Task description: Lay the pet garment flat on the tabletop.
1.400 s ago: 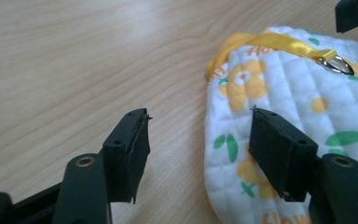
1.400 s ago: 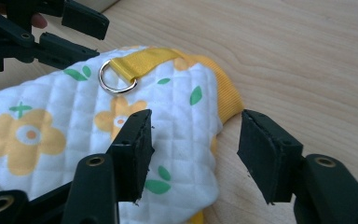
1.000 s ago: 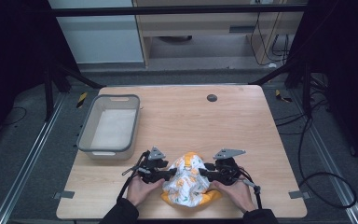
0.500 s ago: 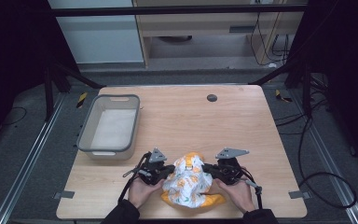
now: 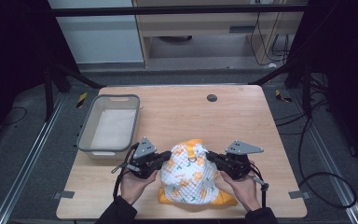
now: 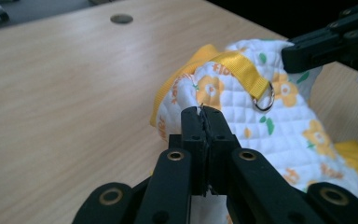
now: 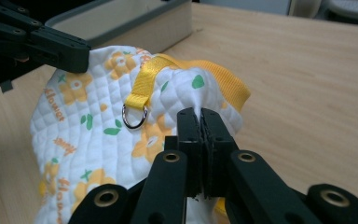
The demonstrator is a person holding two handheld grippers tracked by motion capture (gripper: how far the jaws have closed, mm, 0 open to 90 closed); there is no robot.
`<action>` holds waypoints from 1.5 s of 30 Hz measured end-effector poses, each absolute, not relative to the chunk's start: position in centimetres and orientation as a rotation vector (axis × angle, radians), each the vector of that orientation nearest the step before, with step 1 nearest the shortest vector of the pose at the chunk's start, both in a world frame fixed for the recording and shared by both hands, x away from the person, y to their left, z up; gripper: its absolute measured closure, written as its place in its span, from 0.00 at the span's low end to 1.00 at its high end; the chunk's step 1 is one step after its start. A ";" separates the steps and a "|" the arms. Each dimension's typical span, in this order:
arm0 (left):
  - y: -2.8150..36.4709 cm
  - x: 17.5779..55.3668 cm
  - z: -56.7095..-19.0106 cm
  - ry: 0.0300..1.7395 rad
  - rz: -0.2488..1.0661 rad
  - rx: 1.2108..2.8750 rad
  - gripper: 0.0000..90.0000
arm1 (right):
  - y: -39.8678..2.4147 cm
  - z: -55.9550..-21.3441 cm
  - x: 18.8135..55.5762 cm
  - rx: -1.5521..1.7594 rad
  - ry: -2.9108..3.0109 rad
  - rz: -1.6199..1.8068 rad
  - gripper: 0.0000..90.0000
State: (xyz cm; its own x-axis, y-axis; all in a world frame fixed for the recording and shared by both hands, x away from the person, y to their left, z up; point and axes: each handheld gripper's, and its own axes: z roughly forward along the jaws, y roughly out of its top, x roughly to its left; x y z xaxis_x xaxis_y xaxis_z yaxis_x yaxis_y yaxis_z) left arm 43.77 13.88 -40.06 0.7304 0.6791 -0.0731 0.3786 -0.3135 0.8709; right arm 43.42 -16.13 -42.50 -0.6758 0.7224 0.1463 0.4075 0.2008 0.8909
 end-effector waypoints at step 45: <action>17.9 45.2 -43.0 0.943 0.581 1.954 0.41 | -20.4 -43.8 41.6 1.115 2.077 1.296 0.53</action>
State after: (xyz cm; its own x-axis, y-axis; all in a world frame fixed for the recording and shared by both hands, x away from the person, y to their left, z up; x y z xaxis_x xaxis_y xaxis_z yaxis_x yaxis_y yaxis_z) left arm 45.19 17.95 -42.98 0.6045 0.7957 0.0383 0.3918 -0.3388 0.8554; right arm 41.57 -20.43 -43.79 -0.5731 0.8184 0.0426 0.3978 0.2323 0.8876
